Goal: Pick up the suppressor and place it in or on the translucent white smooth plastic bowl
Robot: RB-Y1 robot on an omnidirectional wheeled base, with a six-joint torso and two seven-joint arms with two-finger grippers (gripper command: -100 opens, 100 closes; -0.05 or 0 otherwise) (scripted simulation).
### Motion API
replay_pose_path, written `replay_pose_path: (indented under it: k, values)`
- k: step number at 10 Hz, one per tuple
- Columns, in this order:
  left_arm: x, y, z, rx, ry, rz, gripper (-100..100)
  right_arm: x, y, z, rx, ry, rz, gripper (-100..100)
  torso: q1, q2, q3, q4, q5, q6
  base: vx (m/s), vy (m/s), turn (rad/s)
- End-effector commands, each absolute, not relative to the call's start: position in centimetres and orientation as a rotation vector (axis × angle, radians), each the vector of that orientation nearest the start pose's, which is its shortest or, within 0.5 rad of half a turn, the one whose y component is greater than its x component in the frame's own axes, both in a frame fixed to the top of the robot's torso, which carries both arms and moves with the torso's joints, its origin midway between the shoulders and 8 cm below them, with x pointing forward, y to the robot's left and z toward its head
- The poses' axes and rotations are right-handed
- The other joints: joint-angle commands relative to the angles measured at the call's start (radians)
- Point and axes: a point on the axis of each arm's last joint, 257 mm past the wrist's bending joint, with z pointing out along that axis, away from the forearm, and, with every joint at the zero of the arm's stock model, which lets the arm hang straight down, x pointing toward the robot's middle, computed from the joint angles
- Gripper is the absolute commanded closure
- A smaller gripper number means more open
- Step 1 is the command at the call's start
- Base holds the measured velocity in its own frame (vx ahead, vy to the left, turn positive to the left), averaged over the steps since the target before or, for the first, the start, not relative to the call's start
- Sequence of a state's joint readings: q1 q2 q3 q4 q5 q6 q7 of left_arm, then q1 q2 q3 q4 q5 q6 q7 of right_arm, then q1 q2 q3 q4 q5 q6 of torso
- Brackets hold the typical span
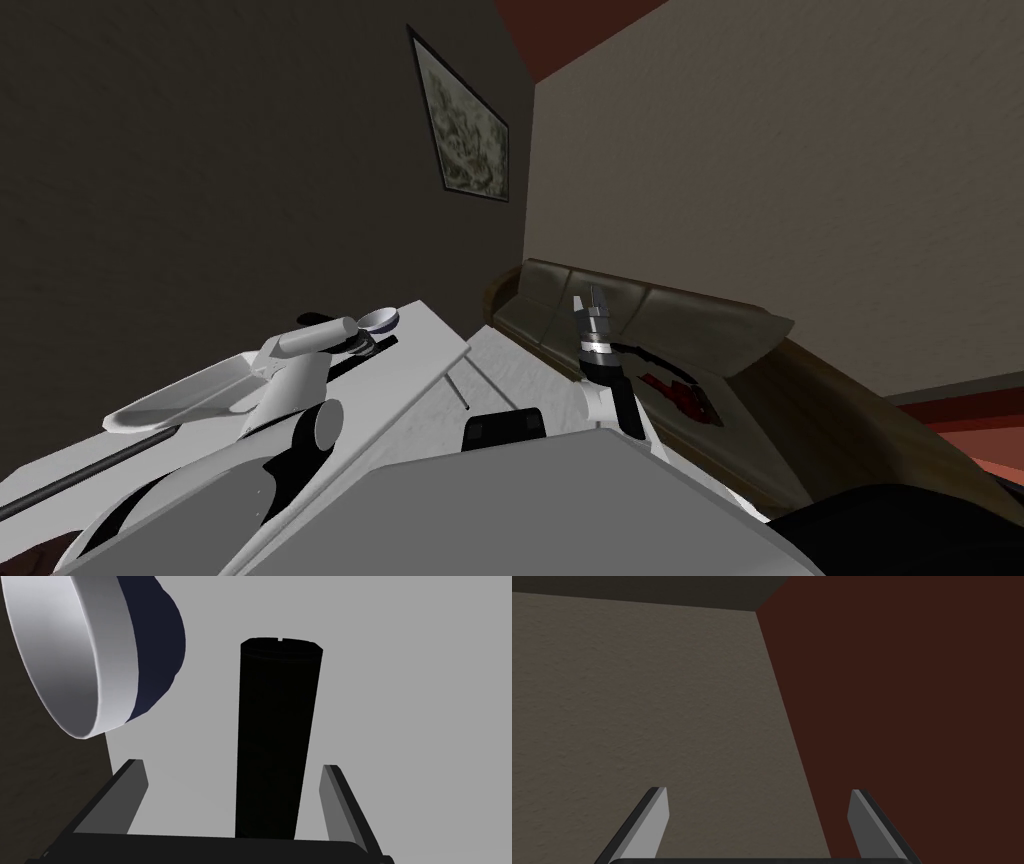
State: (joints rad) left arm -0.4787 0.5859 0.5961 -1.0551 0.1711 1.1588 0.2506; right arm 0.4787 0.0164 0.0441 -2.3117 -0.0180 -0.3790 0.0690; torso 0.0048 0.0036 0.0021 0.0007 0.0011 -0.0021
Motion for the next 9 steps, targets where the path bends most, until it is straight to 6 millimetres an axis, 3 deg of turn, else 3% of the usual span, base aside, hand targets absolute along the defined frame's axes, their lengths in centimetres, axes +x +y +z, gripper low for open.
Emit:
replay_pose_path:
  k: [1, 8, 9]
  values:
    - [46.6, 61.4, -28.9, -2.439, 0.919, -0.419, -100, 36.1, -26.7, 2.2, 0.714, 0.658, 1.288, 0, 0.0, 0.0, 0.0, 0.0, 0.0, 0.0, -0.029, 0.034, -0.04]
    - [42.3, 62.3, -30.8, -2.587, 0.968, -0.223, -100, 36.1, -26.7, 2.2, 0.714, 0.658, 1.287, 0, 0.0, 0.0, 0.0, 0.0, 0.0, -0.001, -0.031, 0.054, -0.07]
    - [42.8, 62.2, -30.7, -2.575, 0.962, -0.244, -100, 36.1, -26.7, 2.2, 0.714, 0.658, 1.287, 0, 0.001, 0.0, 0.0, 0.0, 0.0, 0.0, -0.017, 0.035, -0.016]
